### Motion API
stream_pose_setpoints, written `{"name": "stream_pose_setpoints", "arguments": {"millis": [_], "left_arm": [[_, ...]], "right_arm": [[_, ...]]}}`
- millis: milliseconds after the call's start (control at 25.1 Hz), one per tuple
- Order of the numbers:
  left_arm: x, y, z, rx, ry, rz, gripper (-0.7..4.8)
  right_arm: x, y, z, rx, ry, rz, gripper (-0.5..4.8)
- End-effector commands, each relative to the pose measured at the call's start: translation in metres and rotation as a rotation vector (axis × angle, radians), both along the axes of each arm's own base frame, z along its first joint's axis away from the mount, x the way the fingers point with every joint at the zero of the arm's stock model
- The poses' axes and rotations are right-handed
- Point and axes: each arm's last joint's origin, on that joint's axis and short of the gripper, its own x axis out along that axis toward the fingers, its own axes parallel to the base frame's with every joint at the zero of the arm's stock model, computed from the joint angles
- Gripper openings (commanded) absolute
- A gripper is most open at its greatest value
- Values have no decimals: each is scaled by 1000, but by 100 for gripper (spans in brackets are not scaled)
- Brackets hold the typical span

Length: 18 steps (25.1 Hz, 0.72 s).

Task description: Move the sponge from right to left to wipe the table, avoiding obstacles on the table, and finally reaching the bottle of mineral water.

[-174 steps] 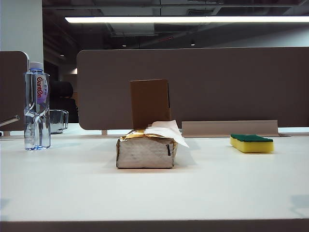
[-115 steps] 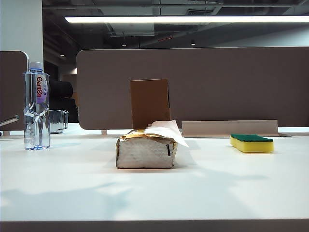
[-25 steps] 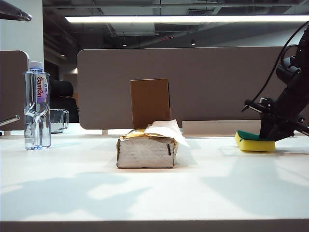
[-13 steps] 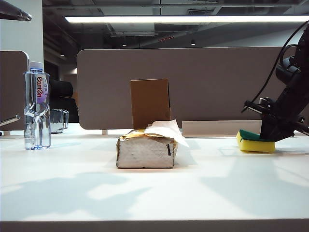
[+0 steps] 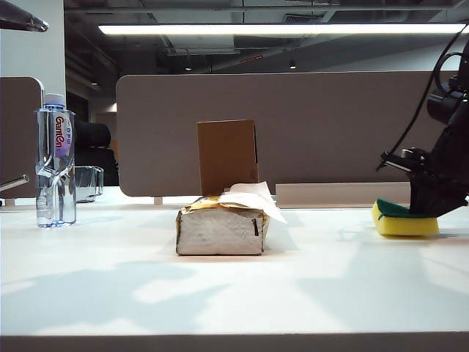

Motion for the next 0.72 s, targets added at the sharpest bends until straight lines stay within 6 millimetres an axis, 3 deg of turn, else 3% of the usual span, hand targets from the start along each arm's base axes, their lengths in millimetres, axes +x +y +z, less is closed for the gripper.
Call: {"name": "stream_pose_setpoints", "arguments": {"millis": [40,160,718], "left_arm": [[0,0,3,0,-24,-6,404],[-1,0,3,0,-25,-6,404],[-1,0,4,0,-30,-6,404]], "right_arm": [[-23,4,-17,-43,96,0,-9],[-51,5,-26,-33,98,-19,-9],[-124,9,-25,-15,94,-56,-9]]}}
